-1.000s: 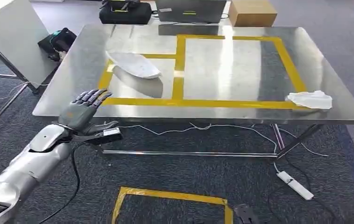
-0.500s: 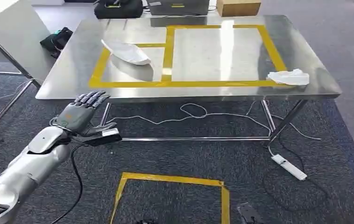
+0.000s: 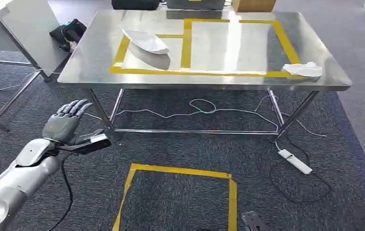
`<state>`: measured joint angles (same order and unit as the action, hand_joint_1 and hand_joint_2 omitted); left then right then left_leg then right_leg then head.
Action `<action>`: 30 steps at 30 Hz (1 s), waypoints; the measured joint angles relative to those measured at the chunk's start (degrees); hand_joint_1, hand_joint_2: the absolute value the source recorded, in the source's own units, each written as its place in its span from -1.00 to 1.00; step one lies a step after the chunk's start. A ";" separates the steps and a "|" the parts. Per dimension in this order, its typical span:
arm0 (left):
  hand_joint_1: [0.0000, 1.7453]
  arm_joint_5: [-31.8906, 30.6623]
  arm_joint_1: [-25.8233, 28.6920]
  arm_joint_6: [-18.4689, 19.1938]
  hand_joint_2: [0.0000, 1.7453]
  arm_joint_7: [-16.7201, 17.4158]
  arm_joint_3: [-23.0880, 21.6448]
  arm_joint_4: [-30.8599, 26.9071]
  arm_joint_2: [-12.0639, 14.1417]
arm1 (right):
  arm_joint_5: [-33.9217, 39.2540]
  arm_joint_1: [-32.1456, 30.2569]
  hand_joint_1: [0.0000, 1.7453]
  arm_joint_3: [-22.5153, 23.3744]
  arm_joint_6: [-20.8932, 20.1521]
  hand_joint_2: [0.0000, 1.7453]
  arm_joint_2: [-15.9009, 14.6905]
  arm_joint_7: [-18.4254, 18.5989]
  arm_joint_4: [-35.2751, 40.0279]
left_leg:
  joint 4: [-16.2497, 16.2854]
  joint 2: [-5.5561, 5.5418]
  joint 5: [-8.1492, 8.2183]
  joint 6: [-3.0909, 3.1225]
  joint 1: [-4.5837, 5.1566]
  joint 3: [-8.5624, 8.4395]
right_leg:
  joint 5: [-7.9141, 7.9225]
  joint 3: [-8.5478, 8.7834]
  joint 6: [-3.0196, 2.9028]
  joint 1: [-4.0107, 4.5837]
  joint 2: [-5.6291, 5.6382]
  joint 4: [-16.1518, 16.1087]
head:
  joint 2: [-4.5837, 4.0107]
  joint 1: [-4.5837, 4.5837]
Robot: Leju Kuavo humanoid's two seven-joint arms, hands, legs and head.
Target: Take the parts from the cabinet and place them on the table.
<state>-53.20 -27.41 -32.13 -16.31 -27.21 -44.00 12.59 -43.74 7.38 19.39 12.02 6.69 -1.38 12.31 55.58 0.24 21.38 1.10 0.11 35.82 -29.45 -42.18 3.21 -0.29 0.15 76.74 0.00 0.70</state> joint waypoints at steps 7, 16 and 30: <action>-1.00 1.62 5.55 -1.20 -1.00 0.81 4.87 0.13 1.48 | 0.39 0.26 -1.00 0.57 0.35 -1.00 0.00 -0.37 0.07 | -0.44 0.06 -4.69 -1.80 0.01 2.76 | -0.36 14.45 -1.72 0.95 0.35 -19.75 | 0.04 -0.15; -1.00 4.07 13.81 -1.31 -1.00 5.55 13.60 5.73 1.88 | 1.14 -1.19 -1.00 2.05 0.44 -1.00 0.15 -1.20 0.02 | 16.65 -0.09 4.82 -4.15 -0.79 5.61 | 5.50 8.34 -3.20 0.19 0.20 -19.97 | 0.02 0.61; -1.00 15.42 20.83 6.65 -1.00 10.71 31.02 22.19 -3.52 | 0.37 -2.40 -1.00 4.20 1.92 -1.00 0.31 -1.31 0.00 | 0.21 -0.41 4.33 -1.43 -0.37 -5.42 | 9.24 6.67 -2.53 -0.07 0.29 -20.57 | 0.02 0.37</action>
<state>-37.78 -6.57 -25.48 -5.59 3.81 -21.81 9.07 -43.37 4.97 23.58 13.95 6.99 -2.69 12.31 55.78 -0.17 25.70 -0.33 -0.25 30.39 -20.21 -35.51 0.68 -0.36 0.43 56.17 0.02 1.07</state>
